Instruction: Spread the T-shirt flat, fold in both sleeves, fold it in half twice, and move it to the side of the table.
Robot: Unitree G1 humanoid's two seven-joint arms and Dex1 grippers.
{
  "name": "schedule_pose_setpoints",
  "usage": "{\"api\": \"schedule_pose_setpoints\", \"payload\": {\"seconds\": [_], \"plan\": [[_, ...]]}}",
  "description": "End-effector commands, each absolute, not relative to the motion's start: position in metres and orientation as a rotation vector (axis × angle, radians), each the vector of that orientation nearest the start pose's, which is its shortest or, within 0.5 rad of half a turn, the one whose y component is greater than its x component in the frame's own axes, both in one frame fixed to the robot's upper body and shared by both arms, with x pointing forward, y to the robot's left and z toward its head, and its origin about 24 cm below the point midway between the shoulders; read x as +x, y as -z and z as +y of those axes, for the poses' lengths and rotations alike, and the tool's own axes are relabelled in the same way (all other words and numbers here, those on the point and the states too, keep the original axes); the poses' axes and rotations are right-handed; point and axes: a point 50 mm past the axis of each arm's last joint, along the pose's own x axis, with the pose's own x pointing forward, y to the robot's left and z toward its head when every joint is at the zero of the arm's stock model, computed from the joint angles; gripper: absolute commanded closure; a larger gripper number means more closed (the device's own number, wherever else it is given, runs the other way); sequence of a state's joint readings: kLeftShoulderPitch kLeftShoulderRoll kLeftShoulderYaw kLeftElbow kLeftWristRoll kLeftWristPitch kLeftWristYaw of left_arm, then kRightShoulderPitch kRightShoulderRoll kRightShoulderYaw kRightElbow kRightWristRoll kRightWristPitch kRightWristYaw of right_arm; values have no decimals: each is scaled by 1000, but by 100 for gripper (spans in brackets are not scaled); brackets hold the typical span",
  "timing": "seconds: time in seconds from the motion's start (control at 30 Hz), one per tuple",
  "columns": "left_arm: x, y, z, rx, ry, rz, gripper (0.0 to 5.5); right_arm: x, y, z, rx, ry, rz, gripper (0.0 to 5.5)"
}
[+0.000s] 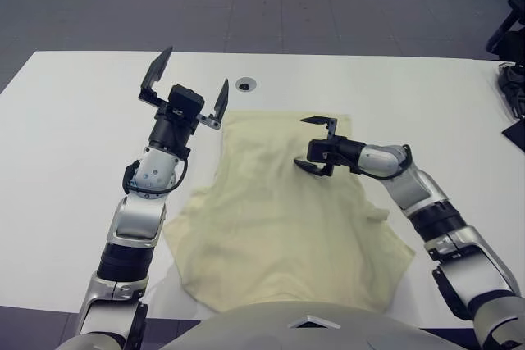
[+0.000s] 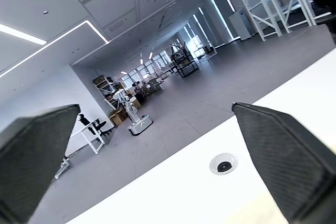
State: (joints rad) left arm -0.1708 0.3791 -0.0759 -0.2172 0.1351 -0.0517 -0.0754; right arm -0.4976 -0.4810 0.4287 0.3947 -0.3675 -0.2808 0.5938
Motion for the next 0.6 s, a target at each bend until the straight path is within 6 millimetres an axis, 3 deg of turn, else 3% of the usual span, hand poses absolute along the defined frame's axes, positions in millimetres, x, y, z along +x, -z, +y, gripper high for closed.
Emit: {"api": "schedule_pose_setpoints", "payload": {"seconds": [0.03, 0.27, 0.37, 0.47, 0.6], "plan": [[273, -138, 159, 512, 198, -393, 12, 317, -36, -128, -1133, -980, 99, 10], [276, -140, 161, 559, 173, -401, 12, 328, -25, -153, -1237, -842, 195, 10], [277, -138, 161, 558, 173, -397, 12, 326, -29, -141, -1156, -864, 110, 10], [279, -136, 159, 547, 177, -391, 12, 332, -61, -116, -970, -808, -182, 10], [278, -144, 166, 545, 160, -411, 12, 343, -115, -127, -745, -549, -455, 10]]}}
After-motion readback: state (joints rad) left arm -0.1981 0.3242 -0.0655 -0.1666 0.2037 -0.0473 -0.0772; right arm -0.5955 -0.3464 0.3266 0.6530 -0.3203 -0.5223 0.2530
